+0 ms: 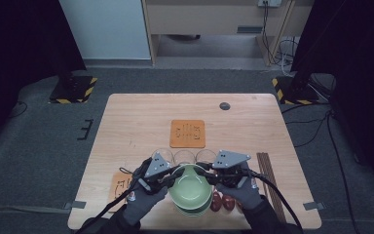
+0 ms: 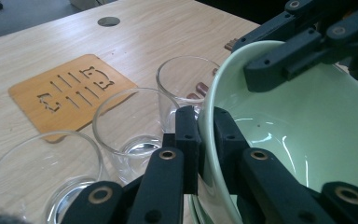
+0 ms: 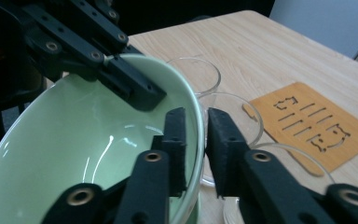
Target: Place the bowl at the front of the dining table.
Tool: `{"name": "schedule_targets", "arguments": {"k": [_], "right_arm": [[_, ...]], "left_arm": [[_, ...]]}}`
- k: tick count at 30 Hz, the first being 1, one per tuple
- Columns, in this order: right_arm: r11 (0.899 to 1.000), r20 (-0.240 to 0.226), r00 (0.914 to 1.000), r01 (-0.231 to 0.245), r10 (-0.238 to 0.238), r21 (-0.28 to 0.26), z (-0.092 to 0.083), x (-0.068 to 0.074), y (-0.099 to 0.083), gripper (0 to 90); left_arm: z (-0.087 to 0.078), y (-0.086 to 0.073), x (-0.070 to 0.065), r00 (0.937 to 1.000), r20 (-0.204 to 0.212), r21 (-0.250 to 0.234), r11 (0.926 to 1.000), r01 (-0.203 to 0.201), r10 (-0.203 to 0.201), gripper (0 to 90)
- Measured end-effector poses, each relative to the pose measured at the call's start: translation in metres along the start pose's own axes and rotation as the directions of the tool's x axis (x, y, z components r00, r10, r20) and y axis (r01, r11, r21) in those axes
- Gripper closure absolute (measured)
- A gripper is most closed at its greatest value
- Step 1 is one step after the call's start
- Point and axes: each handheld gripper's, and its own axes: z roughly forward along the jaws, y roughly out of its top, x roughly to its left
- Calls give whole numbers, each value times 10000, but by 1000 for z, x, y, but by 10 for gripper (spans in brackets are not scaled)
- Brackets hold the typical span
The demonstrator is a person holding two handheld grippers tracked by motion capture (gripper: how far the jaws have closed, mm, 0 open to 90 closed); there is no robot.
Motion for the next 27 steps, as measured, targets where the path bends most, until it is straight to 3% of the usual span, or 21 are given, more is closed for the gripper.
{"name": "schedule_targets", "arguments": {"k": [3, 8, 15, 23, 27], "right_arm": [[9998, 20, 10000, -43, 43, 218, 3, 0, -1, 734], [9979, 322, 9994, 130, -151, 632, 8, 2, -1, 806], [9995, 836, 9965, -96, 72, 293, 5, 1, 6, 835], [9999, 1176, 9930, 95, -103, 75, 4, -2, 19, 829], [9999, 1347, 9908, 152, -148, -17, 5, -6, 25, 828]], "left_arm": [[-1, 1, 0, 9999, -126, -88, 10000, -46, 45, 820], [0, 2, -1, 9996, -248, -23, 9999, -142, 142, 814], [-4, 13, -1, 9994, -293, -335, 9992, -200, 190, 811], [-7, 22, 8, 9992, -406, -625, 9980, -89, 64, 800], [-8, 26, 16, 9996, -246, -927, 9956, 115, -138, 789]]}}
